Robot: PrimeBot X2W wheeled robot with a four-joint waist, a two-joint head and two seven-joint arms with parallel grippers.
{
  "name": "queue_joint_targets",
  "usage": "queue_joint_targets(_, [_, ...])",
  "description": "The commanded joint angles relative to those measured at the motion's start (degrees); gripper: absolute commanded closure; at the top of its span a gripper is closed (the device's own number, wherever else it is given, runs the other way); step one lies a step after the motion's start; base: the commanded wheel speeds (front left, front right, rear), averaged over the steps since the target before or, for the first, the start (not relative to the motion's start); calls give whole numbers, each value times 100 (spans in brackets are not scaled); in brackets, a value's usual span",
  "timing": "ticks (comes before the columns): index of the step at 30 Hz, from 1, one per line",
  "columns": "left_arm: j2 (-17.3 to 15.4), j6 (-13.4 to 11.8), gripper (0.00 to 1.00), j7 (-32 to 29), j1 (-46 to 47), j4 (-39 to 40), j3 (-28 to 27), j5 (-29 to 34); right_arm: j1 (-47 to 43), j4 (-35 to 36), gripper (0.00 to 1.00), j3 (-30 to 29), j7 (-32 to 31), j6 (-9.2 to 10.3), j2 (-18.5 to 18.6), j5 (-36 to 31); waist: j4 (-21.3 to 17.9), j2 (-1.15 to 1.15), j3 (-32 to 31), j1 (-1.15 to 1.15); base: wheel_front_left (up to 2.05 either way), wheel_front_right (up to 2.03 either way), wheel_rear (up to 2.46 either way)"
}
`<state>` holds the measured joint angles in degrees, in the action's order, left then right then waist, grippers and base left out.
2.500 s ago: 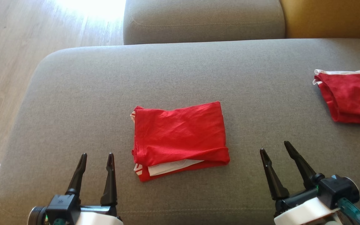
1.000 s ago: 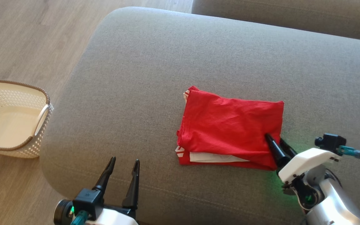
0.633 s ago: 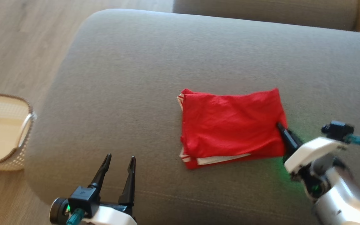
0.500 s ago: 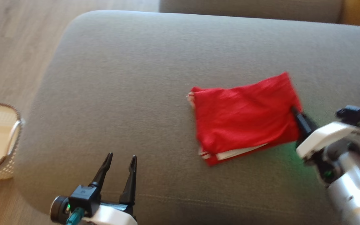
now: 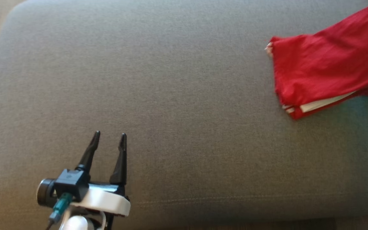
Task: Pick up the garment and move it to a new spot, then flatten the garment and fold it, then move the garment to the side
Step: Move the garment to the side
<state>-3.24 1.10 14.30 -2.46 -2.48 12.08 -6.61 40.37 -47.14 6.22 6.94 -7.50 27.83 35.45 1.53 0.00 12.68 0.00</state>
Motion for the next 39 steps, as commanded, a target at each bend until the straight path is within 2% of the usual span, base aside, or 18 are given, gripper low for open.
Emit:
queue_joint_targets(1, [20,33,0,70,246,191,-250,53,193,205,100,-24,-39,1,237,-175,-111,0,115,0,0,0,0])
queue_joint_targets(5, [-7,72,0,70,348,210,-362,114,380,221,100,-315,-172,1,482,-540,-178,0,208,0,0,0,0])
queue_joint_targets(10, [-11,84,0,70,402,229,-468,183,444,339,100,-631,-359,1,615,-991,-197,0,274,0,0,0,0])
queue_joint_targets(11, [-11,91,0,70,405,233,-477,196,445,344,94,-705,-401,1,626,-1089,-197,0,287,0,0,0,0])
queue_joint_targets(12, [-11,99,0,70,410,235,-485,209,438,328,60,-782,-443,1,647,-1225,-195,0,298,0,0,0,0])
queue_joint_targets(13, [-10,107,0,70,416,233,-491,219,430,310,0,-872,-462,1,663,-1391,-192,0,306,0,0,0,0])
queue_joint_targets(17, [-5,105,0,70,429,227,-513,241,383,318,0,-1375,-249,1,584,-2150,-179,0,259,0,0,0,0])
queue_joint_targets(21, [8,-24,0,70,366,272,-628,150,119,620,0,-1623,-25,1,44,-2752,-224,0,39,0,0,0,0])
queue_joint_targets(22, [12,-63,0,70,349,297,-661,109,10,741,0,-1621,30,1,-107,-2862,-237,0,-32,0,0,0,0])
queue_joint_targets(23, [12,-63,0,70,349,297,-661,109,10,741,0,-1621,30,1,-107,-2862,-237,0,-32,0,0,0,0])
queue_joint_targets(35, [33,-290,0,70,-44,529,-594,-260,-1732,2204,0,-1229,727,1,-2009,-3407,-416,0,-899,0,0,0,0])
queue_joint_targets(39, [34,-372,0,70,-173,555,-502,-325,-2381,2752,0,-1110,798,1,-2369,-3532,-387,0,-1102,0,0,0,0])
